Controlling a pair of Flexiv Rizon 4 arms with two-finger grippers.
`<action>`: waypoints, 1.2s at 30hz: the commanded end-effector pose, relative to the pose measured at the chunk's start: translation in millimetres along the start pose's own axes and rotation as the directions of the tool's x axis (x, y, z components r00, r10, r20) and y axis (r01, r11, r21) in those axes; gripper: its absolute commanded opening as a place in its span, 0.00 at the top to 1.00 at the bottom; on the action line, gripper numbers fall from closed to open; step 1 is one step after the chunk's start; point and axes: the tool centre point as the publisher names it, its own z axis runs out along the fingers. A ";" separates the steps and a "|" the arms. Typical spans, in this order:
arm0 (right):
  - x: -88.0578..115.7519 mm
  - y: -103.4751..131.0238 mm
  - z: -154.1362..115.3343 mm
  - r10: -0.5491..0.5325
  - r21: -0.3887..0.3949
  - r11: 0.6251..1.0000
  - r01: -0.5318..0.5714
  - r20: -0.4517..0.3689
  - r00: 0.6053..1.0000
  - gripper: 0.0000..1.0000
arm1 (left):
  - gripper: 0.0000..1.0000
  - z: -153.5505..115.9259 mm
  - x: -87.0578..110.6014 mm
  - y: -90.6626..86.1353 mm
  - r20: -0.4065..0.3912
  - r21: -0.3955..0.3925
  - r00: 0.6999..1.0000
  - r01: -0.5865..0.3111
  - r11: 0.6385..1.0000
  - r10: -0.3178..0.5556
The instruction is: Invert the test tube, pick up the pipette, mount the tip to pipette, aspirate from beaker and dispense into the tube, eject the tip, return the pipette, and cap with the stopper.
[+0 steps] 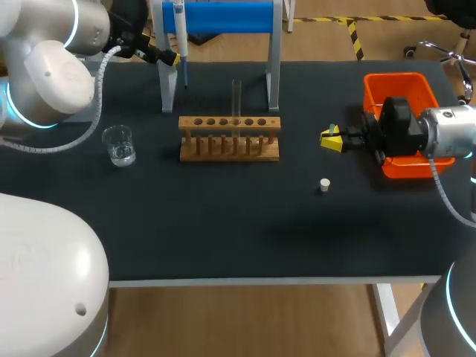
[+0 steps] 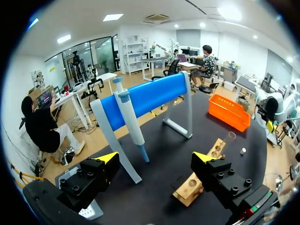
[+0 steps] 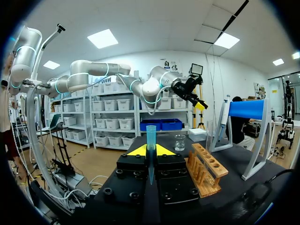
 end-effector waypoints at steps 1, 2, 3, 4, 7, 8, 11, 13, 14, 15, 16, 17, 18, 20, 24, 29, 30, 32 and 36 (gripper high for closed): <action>-0.1 0.2 -0.9 0.000 0.001 1.000 0.000 -0.002 1.000 1.00 | 0.00 0.3 -0.6 0.2 -0.003 0.001 1.000 0.001 1.000 -0.001; -0.1 0.2 -0.9 0.000 0.001 1.000 0.000 -0.002 1.000 1.00 | 0.00 0.3 -0.6 0.2 -0.003 0.001 1.000 0.001 1.000 -0.001; -0.1 0.2 -0.9 0.000 0.001 1.000 0.000 -0.002 1.000 1.00 | 0.00 0.3 -0.6 0.2 -0.003 0.001 1.000 0.001 1.000 -0.001; -0.1 0.2 -0.9 0.000 0.001 1.000 0.000 -0.002 1.000 1.00 | 0.00 0.3 -0.6 0.2 -0.003 0.001 1.000 0.001 1.000 -0.001; -0.1 0.2 -0.9 0.000 0.001 1.000 0.000 -0.002 1.000 1.00 | 0.00 0.3 -0.6 0.2 -0.003 0.001 1.000 0.001 1.000 -0.001; -0.1 0.2 -0.9 0.000 0.001 1.000 0.000 -0.002 1.000 1.00 | 0.00 0.3 -0.6 0.2 -0.003 0.001 1.000 0.001 1.000 -0.001; -0.1 0.2 -0.9 0.000 0.001 1.000 0.000 -0.002 1.000 1.00 | 0.00 0.3 -0.6 0.2 -0.003 0.001 1.000 0.001 1.000 -0.001; -0.1 0.2 -0.9 0.000 0.001 1.000 0.000 -0.002 1.000 1.00 | 0.00 0.3 -0.6 0.2 -0.003 0.001 1.000 0.001 1.000 -0.001; -0.1 0.2 -0.9 0.000 0.001 1.000 0.000 -0.002 1.000 1.00 | 0.00 0.3 -0.6 0.2 -0.003 0.001 1.000 0.001 1.000 -0.001; -0.1 0.2 -0.9 0.000 0.001 1.000 0.000 -0.002 1.000 1.00 | 0.00 0.3 -0.6 0.2 -0.003 0.001 1.000 0.001 1.000 -0.001; -0.1 0.2 -0.9 0.000 0.001 1.000 0.000 -0.002 1.000 1.00 | 0.00 0.3 -0.6 0.2 -0.003 0.001 1.000 0.001 1.000 -0.001; -0.1 0.2 -0.9 0.000 0.001 1.000 0.000 -0.002 1.000 1.00 | 0.00 0.3 -0.6 0.2 -0.003 0.001 1.000 0.001 1.000 -0.001; -0.1 0.2 -0.9 0.000 0.001 1.000 0.000 -0.002 1.000 1.00 | 0.00 0.3 -0.6 0.2 -0.003 0.001 1.000 0.001 1.000 -0.001; -0.1 0.2 -0.9 0.000 0.001 1.000 0.000 -0.002 1.000 1.00 | 0.00 4.3 1.3 -1.3 0.000 0.001 1.000 0.006 1.000 -0.006; -0.1 0.2 -0.9 0.000 0.001 1.000 0.000 -0.002 1.000 1.00 | 0.00 11.4 2.2 -4.2 0.003 0.013 1.000 0.030 0.999 -0.030; -0.1 0.2 -0.9 0.000 0.001 1.000 0.000 -0.002 1.000 1.00 | 0.00 18.9 3.8 -8.2 0.026 0.021 0.998 0.055 0.998 -0.056; -0.1 0.2 -0.9 0.000 0.001 1.000 0.000 -0.002 1.000 1.00 | 0.00 20.6 4.4 -8.7 0.038 0.017 0.998 0.054 0.998 -0.055; -0.1 0.2 -0.9 0.000 0.001 1.000 0.000 -0.002 1.000 1.00 | 0.00 23.5 5.5 -10.0 0.050 0.023 0.997 0.064 0.998 -0.065; -0.1 0.2 -0.9 0.000 0.001 1.000 0.000 -0.002 1.000 1.00 | 0.00 29.2 7.7 -12.7 0.074 0.035 0.994 0.074 0.997 -0.077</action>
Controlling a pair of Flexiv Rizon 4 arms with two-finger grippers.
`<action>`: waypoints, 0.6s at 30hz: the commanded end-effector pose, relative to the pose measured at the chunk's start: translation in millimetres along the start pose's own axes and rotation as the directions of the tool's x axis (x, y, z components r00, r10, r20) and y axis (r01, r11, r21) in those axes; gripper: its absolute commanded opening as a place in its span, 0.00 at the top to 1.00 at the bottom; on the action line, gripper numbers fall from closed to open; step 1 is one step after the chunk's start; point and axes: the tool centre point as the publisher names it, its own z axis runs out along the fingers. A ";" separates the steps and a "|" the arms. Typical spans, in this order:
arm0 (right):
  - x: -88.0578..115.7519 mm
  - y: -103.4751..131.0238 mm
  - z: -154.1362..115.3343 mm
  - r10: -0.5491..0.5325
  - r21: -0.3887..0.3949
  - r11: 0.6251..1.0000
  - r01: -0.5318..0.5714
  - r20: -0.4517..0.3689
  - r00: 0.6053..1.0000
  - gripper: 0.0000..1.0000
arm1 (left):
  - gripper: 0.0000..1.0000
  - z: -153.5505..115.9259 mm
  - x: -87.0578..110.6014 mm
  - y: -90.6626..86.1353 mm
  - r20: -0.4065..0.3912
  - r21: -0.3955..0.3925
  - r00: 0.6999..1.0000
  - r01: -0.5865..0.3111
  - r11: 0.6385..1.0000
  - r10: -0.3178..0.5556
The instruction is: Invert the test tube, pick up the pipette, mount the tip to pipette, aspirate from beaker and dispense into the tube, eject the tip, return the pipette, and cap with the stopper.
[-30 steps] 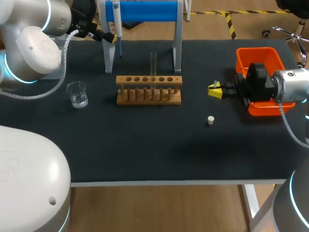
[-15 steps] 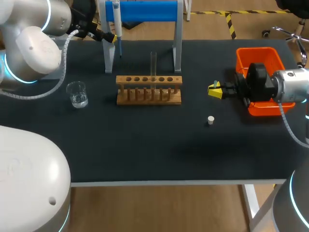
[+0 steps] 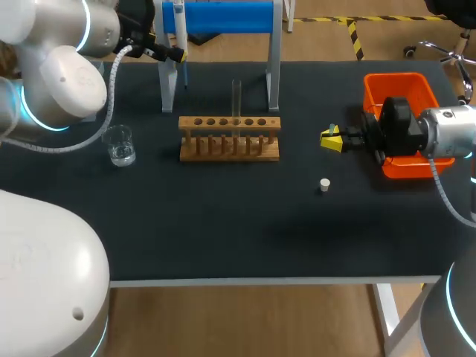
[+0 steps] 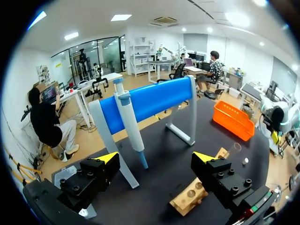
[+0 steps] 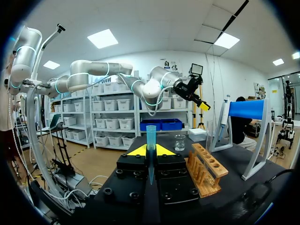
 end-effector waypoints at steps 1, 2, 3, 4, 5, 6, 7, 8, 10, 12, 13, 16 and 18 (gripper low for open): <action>-0.1 0.2 -0.9 0.000 0.001 1.000 0.000 -0.002 1.000 1.00 | 0.00 12.2 6.7 -2.7 0.052 0.008 0.999 0.004 1.000 -0.004; -0.1 0.2 -0.9 0.000 0.001 1.000 0.000 -0.002 1.000 1.00 | 0.00 12.6 7.7 -3.7 0.049 0.030 0.999 0.014 0.999 -0.016; -0.1 0.2 -0.9 0.000 0.001 1.000 0.000 -0.002 1.000 1.00 | 0.00 12.8 8.2 -4.6 0.061 0.033 0.998 0.012 0.999 -0.014; -0.1 0.2 -0.9 0.000 0.001 1.000 0.000 -0.002 1.000 1.00 | 0.00 13.7 9.0 -5.3 0.071 0.039 0.997 0.010 0.999 -0.013; -0.1 0.2 -0.9 0.000 0.001 1.000 0.000 -0.002 1.000 1.00 | 0.00 14.3 9.6 -5.9 0.075 0.047 0.997 0.015 0.999 -0.018; -0.1 0.2 -0.9 0.000 0.001 1.000 0.000 -0.002 1.000 1.00 | 0.00 15.1 10.5 -6.3 0.077 0.050 0.997 0.016 0.999 -0.020; -0.1 0.2 -0.9 0.000 0.001 1.000 0.000 -0.002 1.000 1.00 | 0.00 16.0 11.9 -6.7 0.082 0.053 0.996 0.015 0.998 -0.020; -0.1 0.2 -0.9 0.000 0.001 1.000 0.000 -0.002 1.000 1.00 | 0.00 16.9 13.0 -6.8 0.087 0.055 0.996 0.015 0.998 -0.019; -0.1 0.2 -0.9 0.000 0.001 1.000 0.000 -0.002 1.000 1.00 | 0.00 18.7 14.8 -6.7 0.091 0.062 0.995 0.021 0.998 -0.027; -0.1 0.2 -0.9 0.000 0.001 1.000 0.000 -0.002 1.000 1.00 | 0.00 19.7 15.9 -6.5 0.102 0.070 0.994 0.029 0.997 -0.036; -0.1 0.2 -0.9 0.000 0.001 1.000 0.000 -0.002 1.000 1.00 | 0.00 20.0 16.2 -6.4 0.105 0.078 0.994 0.035 0.996 -0.043; -0.1 0.2 -0.9 0.000 0.001 1.000 0.000 -0.002 1.000 1.00 | 0.00 21.4 16.8 -6.4 0.121 0.091 0.991 0.048 0.995 -0.059; -0.1 0.2 -0.9 0.000 0.001 1.000 0.000 -0.002 1.000 1.00 | 0.00 22.6 16.7 -6.5 0.130 0.101 0.989 0.059 0.993 -0.071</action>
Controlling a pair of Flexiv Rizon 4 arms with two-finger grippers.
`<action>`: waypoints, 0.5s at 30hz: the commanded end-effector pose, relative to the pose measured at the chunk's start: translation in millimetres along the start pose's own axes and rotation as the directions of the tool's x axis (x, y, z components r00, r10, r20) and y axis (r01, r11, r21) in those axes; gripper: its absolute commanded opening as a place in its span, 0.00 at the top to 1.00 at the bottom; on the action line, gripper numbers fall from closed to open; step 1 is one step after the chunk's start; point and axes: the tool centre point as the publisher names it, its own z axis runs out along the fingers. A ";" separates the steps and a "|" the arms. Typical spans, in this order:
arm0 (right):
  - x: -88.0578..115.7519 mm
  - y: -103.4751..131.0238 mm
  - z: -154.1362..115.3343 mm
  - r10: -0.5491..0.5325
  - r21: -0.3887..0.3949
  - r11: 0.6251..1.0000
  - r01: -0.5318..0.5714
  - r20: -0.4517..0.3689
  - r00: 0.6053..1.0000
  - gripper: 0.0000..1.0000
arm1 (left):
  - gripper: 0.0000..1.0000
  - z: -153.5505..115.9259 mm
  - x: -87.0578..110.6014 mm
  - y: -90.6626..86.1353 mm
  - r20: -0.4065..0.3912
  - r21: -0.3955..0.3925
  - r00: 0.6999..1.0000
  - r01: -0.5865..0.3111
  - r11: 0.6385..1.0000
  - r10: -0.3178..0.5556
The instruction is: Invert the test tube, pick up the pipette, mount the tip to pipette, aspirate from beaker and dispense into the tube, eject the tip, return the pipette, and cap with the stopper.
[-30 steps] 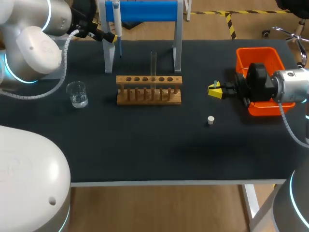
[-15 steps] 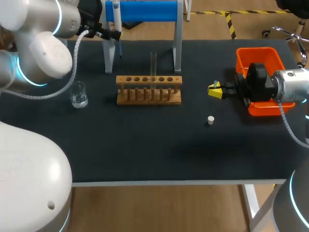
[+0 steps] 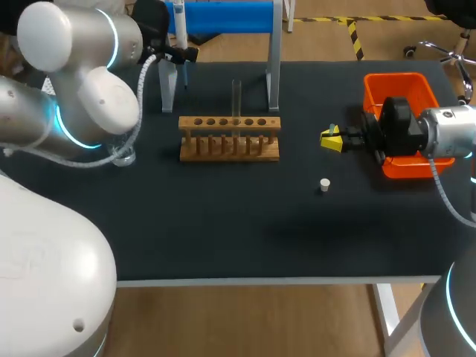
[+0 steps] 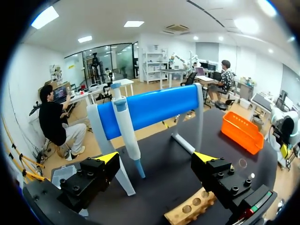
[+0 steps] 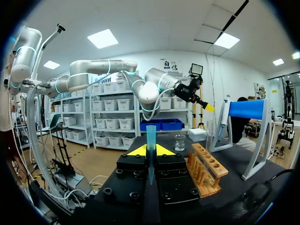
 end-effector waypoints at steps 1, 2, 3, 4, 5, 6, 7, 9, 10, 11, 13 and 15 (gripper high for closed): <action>-0.1 0.2 -0.9 0.000 0.001 1.000 0.000 -0.002 1.000 1.00 | 0.00 6.5 3.7 3.0 0.033 0.011 0.999 0.012 1.000 -0.012; -0.1 0.2 -0.9 0.000 0.001 1.000 0.000 -0.002 1.000 1.00 | 0.00 7.3 4.1 2.9 0.039 0.017 0.999 0.022 1.000 -0.023; -0.1 0.2 -0.9 0.000 0.001 1.000 0.000 -0.002 1.000 1.00 | 0.00 7.8 4.2 2.5 0.039 0.018 0.999 0.022 1.000 -0.023; -0.1 0.2 -0.9 0.000 0.001 1.000 0.000 -0.002 1.000 1.00 | 0.00 8.8 4.9 2.0 0.045 0.021 0.999 0.022 1.000 -0.023; -0.1 0.2 -0.9 0.000 0.001 1.000 0.000 -0.002 1.000 1.00 | 0.00 9.9 5.5 1.6 0.053 0.030 0.998 0.033 0.999 -0.034; -0.1 0.2 -0.9 0.000 0.001 1.000 0.000 -0.002 1.000 1.00 | 0.00 10.4 5.7 1.3 0.053 0.035 0.998 0.035 0.999 -0.037; -0.1 0.2 -0.9 0.000 0.001 1.000 0.000 -0.002 1.000 1.00 | 0.00 11.1 6.2 0.6 0.061 0.036 0.997 0.035 0.999 -0.037; -0.1 0.2 -0.9 0.000 0.001 1.000 0.000 -0.002 1.000 1.00 | 0.00 12.8 7.1 -0.3 0.066 0.044 0.997 0.047 0.998 -0.049; -0.1 0.2 -0.9 0.000 0.001 1.000 0.000 -0.002 1.000 1.00 | 0.00 13.7 7.4 -1.0 0.072 0.047 0.996 0.050 0.998 -0.053; -0.1 0.2 -0.9 0.000 0.001 1.000 0.000 -0.002 1.000 1.00 | 0.00 14.8 7.8 -1.5 0.073 0.050 0.996 0.053 0.997 -0.057; -0.1 0.2 -0.9 0.000 0.001 1.000 0.000 -0.002 1.000 1.00 | 0.00 16.4 8.3 -2.2 0.076 0.058 0.995 0.063 0.996 -0.067; -0.1 0.2 -0.9 0.000 0.001 1.000 0.000 -0.002 1.000 1.00 | 0.00 18.3 9.1 -3.5 0.078 0.064 0.994 0.067 0.996 -0.071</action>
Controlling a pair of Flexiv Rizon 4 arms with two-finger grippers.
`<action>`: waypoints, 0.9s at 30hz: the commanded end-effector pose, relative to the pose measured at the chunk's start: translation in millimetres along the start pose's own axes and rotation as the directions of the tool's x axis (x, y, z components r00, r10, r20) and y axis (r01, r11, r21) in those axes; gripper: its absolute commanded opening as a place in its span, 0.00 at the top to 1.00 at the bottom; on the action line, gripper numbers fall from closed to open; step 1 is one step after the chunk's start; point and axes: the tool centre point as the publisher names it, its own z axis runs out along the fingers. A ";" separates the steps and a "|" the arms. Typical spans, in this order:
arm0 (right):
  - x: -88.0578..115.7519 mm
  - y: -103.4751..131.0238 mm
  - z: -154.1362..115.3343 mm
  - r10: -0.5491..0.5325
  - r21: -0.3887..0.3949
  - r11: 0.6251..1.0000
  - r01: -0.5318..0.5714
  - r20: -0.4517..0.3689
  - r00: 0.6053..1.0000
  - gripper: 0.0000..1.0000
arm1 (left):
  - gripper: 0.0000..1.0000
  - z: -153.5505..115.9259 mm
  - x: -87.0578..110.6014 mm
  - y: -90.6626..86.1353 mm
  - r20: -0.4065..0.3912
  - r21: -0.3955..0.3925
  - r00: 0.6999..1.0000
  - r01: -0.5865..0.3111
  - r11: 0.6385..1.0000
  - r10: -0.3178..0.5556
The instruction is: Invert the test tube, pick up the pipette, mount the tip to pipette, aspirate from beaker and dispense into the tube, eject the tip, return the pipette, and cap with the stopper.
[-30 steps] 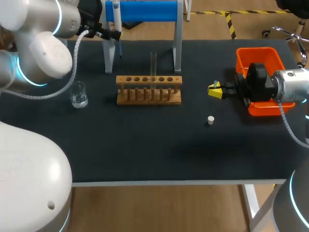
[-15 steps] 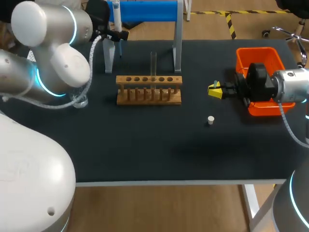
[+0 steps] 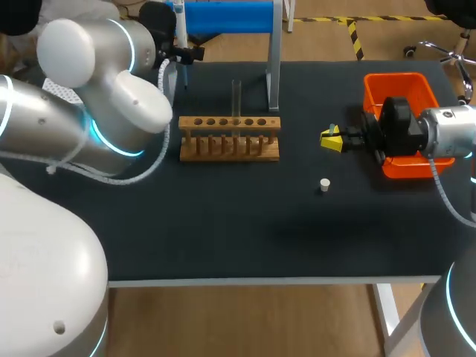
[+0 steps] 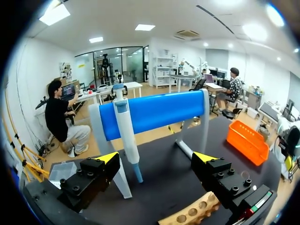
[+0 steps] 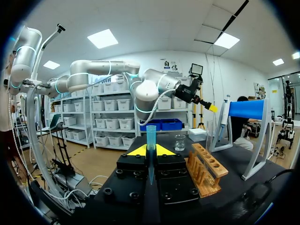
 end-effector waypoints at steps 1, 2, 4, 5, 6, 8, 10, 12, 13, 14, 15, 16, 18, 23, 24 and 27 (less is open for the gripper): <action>-0.1 0.2 -0.9 0.000 0.001 1.000 0.000 -0.002 1.000 1.00 | 0.00 9.2 3.3 1.3 0.014 0.018 1.000 0.014 1.000 -0.014; -0.1 0.2 -0.9 0.000 0.001 1.000 0.000 -0.002 1.000 1.00 | 0.00 10.2 3.1 0.9 0.016 0.024 1.000 0.018 1.000 -0.018; -0.1 0.2 -0.9 0.000 0.001 1.000 0.000 -0.002 1.000 1.00 | 0.00 12.2 2.6 -0.5 0.023 0.034 0.999 0.032 0.999 -0.033; -0.1 0.2 -0.9 0.000 0.001 1.000 0.000 -0.002 1.000 1.00 | 0.00 13.2 2.3 -1.3 0.024 0.039 0.999 0.035 0.999 -0.036; -0.1 0.2 -0.9 0.000 0.001 1.000 0.000 -0.002 1.000 1.00 | 0.00 13.6 2.4 -1.5 0.025 0.045 0.999 0.038 0.998 -0.039; -0.1 0.2 -0.9 0.000 0.001 1.000 0.000 -0.002 1.000 1.00 | 0.00 16.0 2.5 -2.7 0.027 0.055 0.998 0.052 0.997 -0.054; -0.1 0.2 -0.9 0.000 0.001 1.000 0.000 -0.002 1.000 1.00 | 0.00 18.0 2.9 -3.2 0.028 0.068 0.997 0.063 0.996 -0.065; -0.1 0.2 -0.9 0.000 0.001 1.000 0.000 -0.002 1.000 1.00 | 0.00 20.5 2.7 -3.5 0.024 0.077 0.997 0.075 0.994 -0.077; -0.1 0.2 -0.9 0.000 0.001 1.000 0.000 -0.002 1.000 1.00 | 0.00 21.2 2.7 -3.7 0.025 0.079 0.997 0.077 0.994 -0.079; -0.1 0.2 -0.9 0.000 0.001 1.000 0.000 -0.002 1.000 1.00 | 0.00 22.6 2.6 -3.8 0.025 0.085 0.996 0.088 0.992 -0.090; -0.1 0.2 -0.9 0.000 0.001 1.000 0.000 -0.002 1.000 1.00 | 0.00 23.3 2.4 -3.8 0.025 0.090 0.995 0.091 0.992 -0.093; -0.1 0.2 -0.9 0.000 0.001 1.000 0.000 -0.002 1.000 1.00 | 0.00 24.0 2.1 -3.8 0.030 0.093 0.995 0.093 0.991 -0.096; -0.1 0.2 -0.9 0.000 0.001 1.000 0.000 -0.002 1.000 1.00 | 0.00 25.2 1.4 -4.0 0.032 0.110 0.993 0.106 0.988 -0.111; -0.1 0.2 -0.9 0.000 0.001 1.000 0.000 -0.002 1.000 1.00 | 0.00 26.8 -2.3 -5.5 0.038 0.142 0.991 0.119 0.983 -0.126; -0.1 0.2 -0.9 0.000 0.001 1.000 0.000 -0.002 1.000 1.00 | 0.00 27.4 -2.6 -5.5 0.035 0.150 0.991 0.123 0.981 -0.129; -0.1 0.2 -0.9 0.000 0.001 1.000 0.000 -0.002 1.000 1.00 | 0.00 28.6 -3.3 -6.1 0.036 0.163 0.990 0.127 0.978 -0.135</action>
